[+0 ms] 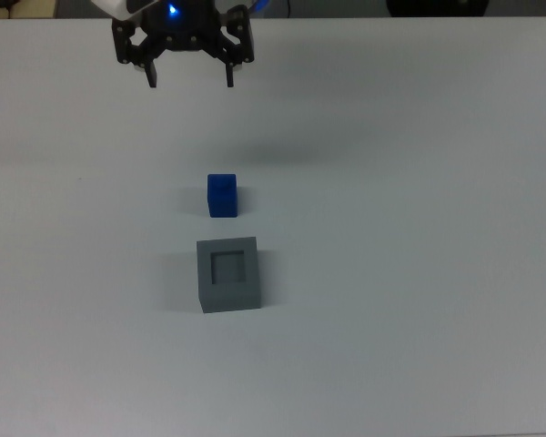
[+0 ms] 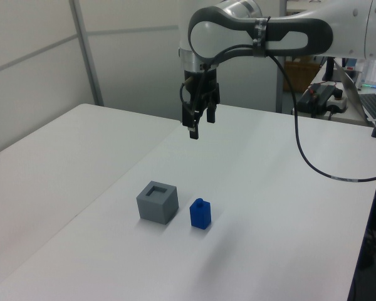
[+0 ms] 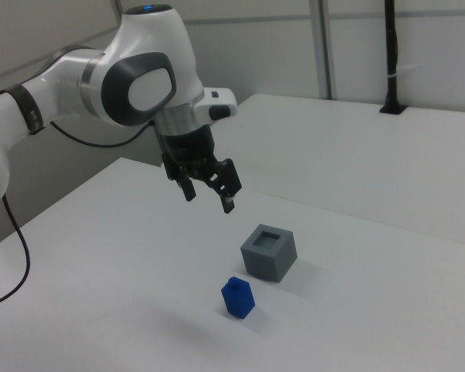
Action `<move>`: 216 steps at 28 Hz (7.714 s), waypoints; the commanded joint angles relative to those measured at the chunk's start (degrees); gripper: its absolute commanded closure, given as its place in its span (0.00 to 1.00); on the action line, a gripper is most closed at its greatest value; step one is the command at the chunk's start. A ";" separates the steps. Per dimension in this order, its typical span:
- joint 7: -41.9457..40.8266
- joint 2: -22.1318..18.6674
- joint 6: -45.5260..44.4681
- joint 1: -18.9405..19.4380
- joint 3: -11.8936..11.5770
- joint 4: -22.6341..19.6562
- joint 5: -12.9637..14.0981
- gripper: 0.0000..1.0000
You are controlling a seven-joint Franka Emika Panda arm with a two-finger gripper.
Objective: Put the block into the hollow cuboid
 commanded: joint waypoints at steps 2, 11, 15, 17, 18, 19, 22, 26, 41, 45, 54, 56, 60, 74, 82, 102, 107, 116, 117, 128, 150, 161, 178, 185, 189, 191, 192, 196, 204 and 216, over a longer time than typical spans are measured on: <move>0.40 -0.03 0.50 -0.28 -0.72 -1.41 3.74 0.00; 0.04 -0.11 13.23 1.47 1.03 -13.61 2.52 0.00; 0.39 0.68 20.79 1.47 1.30 -19.15 -1.35 0.00; 0.39 1.47 22.90 1.47 1.30 -20.39 -2.23 0.00; 0.39 2.08 23.70 1.47 1.30 -20.65 -2.58 0.00; 0.39 3.39 24.58 1.56 1.30 -20.83 -3.11 0.00; 0.39 4.98 25.29 1.56 1.30 -20.83 -3.64 0.00; 0.39 6.91 26.87 1.47 1.30 -21.27 -3.82 0.00; 0.48 8.85 30.30 1.39 1.48 -24.26 -3.29 0.23; 0.65 8.76 30.21 1.21 1.48 -24.17 -2.76 0.49; 0.74 7.71 28.72 1.30 1.48 -22.33 -1.01 1.00; 0.74 7.01 24.34 1.47 1.48 -19.79 -0.48 1.00; 0.66 6.83 18.26 1.56 1.48 -14.17 -0.56 1.00; 0.30 14.47 17.90 1.03 1.04 3.68 -1.27 1.00; 0.48 21.68 19.75 1.03 0.78 12.91 -1.27 1.00; -0.14 24.85 20.81 1.21 1.48 10.11 -1.71 1.00; -0.05 24.94 20.72 1.30 1.48 10.02 -1.36 1.00; 0.48 24.59 20.10 1.39 1.48 10.11 -0.65 1.00; 0.57 24.50 20.10 1.39 1.48 10.02 -0.56 1.00; 0.57 23.80 19.93 1.12 1.48 10.11 3.48 1.00; 1.01 22.39 12.63 1.30 0.86 9.58 2.52 0.00; 6.89 18.09 10.01 1.39 0.78 9.32 2.16 0.00; 6.37 -3.63 5.86 1.47 1.13 -7.21 0.05 0.00; 5.93 -4.94 4.46 1.30 1.04 -7.91 0.05 0.00; 5.75 -5.03 4.37 1.30 0.95 -8.26 0.05 0.00; 5.75 -5.03 4.37 1.21 0.95 -8.09 0.14 0.00; 5.75 -5.03 4.28 1.21 0.86 -8.18 0.14 0.00; 5.40 -5.03 3.93 1.21 0.86 -8.18 0.14 0.00; 5.05 -4.95 3.93 1.12 0.86 -8.00 0.05 0.00; 5.05 -4.95 3.84 1.12 0.86 -8.44 0.05 0.00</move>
